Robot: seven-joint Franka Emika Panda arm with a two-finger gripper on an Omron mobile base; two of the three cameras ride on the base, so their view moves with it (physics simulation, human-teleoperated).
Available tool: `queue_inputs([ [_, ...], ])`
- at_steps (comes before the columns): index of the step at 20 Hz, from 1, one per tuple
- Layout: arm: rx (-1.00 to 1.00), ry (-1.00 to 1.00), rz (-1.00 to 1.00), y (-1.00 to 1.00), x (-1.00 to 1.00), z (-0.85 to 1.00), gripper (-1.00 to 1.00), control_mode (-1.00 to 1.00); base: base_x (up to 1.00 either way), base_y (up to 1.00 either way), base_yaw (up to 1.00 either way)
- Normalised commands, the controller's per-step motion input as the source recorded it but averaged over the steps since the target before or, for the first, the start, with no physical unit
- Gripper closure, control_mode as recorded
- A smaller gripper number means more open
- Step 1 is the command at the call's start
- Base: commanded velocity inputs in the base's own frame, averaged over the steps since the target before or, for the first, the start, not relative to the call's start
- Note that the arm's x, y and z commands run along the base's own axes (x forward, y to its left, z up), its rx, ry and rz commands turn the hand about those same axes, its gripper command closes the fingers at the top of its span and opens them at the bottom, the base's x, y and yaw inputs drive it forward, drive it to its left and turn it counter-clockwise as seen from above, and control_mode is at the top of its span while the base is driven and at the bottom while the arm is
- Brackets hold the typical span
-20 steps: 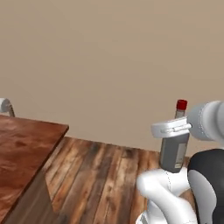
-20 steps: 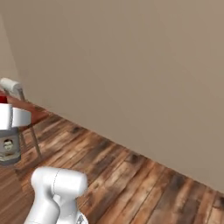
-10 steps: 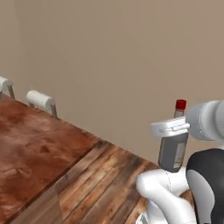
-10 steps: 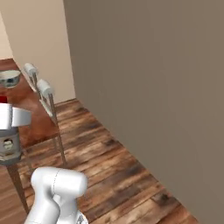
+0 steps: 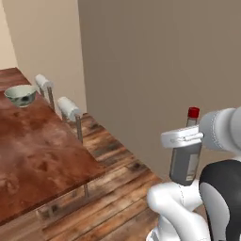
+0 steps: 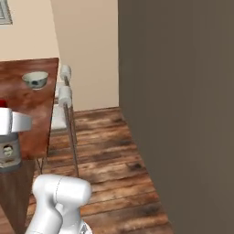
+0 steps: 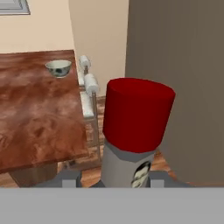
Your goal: There is a bowl on the dining counter. Grab a lemon wedge from the fridge and place it in the bowl. Then get the liquor bottle and glass cup from the cabinet and place them next to the bowl.
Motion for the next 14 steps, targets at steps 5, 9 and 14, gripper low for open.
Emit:
queue_inputs([
  [5, 0.00, 0.00, 0.00, 0.00, 0.00, 0.00, 1.00, 1.00, 0.65, -0.72, 0.55],
  [9, 0.00, 0.00, 0.00, 0.00, 0.00, 0.00, 1.00, 1.00, 0.75, -0.61, 0.58],
  [14, 0.00, 0.00, 0.00, 0.00, 0.00, 0.00, 1.00, 1.00, 0.70, -0.64, 0.57],
])
